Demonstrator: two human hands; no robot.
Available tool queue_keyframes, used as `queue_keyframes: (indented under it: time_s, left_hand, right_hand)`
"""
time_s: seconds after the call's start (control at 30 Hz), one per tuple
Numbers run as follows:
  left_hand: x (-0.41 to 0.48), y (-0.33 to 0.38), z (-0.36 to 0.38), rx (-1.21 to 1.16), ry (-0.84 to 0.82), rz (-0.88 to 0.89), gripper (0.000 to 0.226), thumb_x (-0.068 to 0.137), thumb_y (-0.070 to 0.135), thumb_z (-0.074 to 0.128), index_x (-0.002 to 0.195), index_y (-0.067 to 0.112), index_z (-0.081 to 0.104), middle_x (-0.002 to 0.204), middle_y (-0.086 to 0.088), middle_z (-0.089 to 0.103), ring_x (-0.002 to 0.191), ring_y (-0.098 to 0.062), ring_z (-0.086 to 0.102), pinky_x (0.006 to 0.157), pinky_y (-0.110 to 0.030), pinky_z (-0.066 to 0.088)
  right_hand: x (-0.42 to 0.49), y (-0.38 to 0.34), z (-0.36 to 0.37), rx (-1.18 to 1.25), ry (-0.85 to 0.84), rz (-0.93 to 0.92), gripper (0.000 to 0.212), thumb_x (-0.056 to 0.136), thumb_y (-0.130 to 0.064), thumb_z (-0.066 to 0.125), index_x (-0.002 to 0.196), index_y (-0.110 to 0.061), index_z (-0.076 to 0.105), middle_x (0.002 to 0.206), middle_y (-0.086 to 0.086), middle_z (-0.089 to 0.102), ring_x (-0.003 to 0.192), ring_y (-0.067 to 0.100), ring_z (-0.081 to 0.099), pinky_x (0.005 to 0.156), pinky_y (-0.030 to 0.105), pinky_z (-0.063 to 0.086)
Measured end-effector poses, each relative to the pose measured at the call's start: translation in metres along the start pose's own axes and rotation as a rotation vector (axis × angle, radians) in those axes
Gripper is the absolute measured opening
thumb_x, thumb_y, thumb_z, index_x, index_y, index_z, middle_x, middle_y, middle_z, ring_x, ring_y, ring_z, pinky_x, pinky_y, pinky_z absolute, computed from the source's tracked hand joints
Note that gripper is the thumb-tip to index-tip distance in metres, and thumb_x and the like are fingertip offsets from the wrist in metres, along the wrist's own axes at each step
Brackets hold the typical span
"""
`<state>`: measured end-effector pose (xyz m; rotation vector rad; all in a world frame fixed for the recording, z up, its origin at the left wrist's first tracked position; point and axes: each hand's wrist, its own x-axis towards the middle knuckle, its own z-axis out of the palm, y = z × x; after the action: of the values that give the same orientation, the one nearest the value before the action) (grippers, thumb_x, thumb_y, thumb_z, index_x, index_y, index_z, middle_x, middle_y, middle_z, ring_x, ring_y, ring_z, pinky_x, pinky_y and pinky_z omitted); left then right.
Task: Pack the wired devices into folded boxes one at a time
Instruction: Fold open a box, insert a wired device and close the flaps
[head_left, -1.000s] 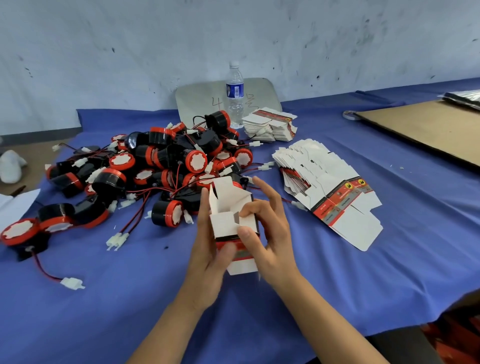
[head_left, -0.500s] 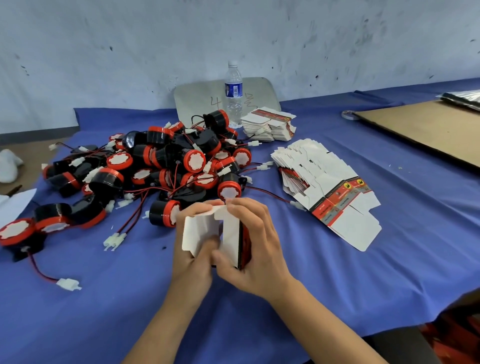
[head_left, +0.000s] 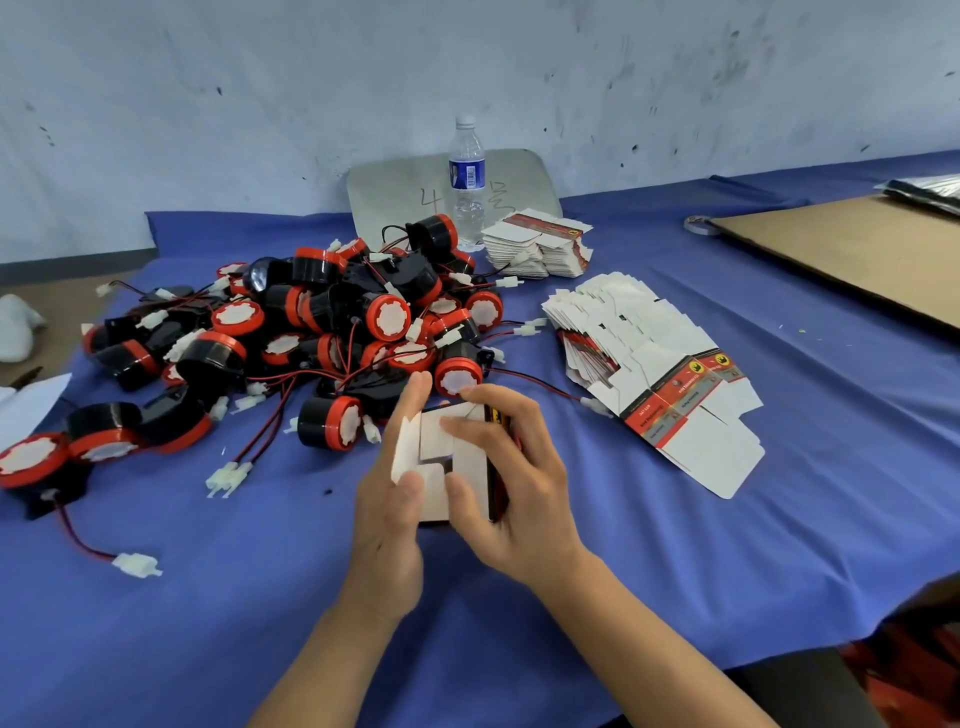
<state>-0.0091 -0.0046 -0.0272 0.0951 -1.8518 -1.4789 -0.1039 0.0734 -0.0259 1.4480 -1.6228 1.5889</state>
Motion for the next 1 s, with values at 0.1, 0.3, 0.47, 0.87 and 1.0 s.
queue_keyframes:
  time_s: [0.1,0.3,0.47,0.87,1.0]
  left_hand:
    - [0.0,0.003,0.001,-0.111,-0.053,-0.057,0.074,0.088,0.075,0.031,0.151,0.037,0.026,0.152,0.015,0.039,0.141,-0.013,0.036,0.113,-0.037,0.034]
    - [0.004,0.006,0.0,-0.26,-0.098,-0.195,0.042,0.095,0.047,0.037,0.137,0.055,0.042,0.148,0.008,0.046,0.137,-0.016,0.043,0.108,-0.036,0.042]
    - [0.005,0.008,0.001,-0.304,-0.069,-0.199,0.048,0.093,0.043,0.038,0.14,0.047,0.037,0.144,0.005,0.051,0.131,-0.014,0.05,0.094,-0.022,0.048]
    - [0.007,0.008,0.002,-0.291,0.015,-0.208,0.043,0.093,0.055,0.046,0.136,0.049,0.046,0.132,0.002,0.061,0.122,-0.015,0.057,0.088,-0.022,0.051]
    - [0.008,0.008,0.002,-0.286,0.024,-0.206,0.044,0.091,0.058,0.05,0.135,0.05,0.049,0.134,0.0,0.059,0.123,-0.017,0.056,0.09,-0.025,0.051]
  right_hand:
    - [-0.001,0.001,-0.001,0.001,-0.012,-0.006,0.034,0.084,-0.018,0.051,0.103,0.004,0.067,0.122,0.008,0.049,0.106,0.03,0.056,0.09,0.04,0.048]
    - [0.0,0.005,-0.005,-0.029,-0.021,-0.053,0.028,0.084,-0.016,0.051,0.092,0.002,0.071,0.119,0.015,0.056,0.11,0.032,0.053,0.09,0.044,0.047]
    - [-0.001,0.004,0.004,-0.062,-0.038,-0.111,0.022,0.085,-0.015,0.055,0.078,-0.005,0.073,0.114,0.014,0.062,0.115,0.036,0.048,0.096,0.043,0.042]
    - [0.001,0.005,0.003,-0.084,0.002,-0.047,0.023,0.085,-0.016,0.055,0.085,-0.009,0.076,0.109,0.007,0.067,0.118,0.033,0.051,0.094,0.052,0.041]
    - [0.0,0.004,0.002,-0.065,-0.01,-0.026,0.023,0.087,-0.017,0.055,0.081,-0.007,0.075,0.112,0.007,0.066,0.121,0.033,0.049,0.094,0.053,0.041]
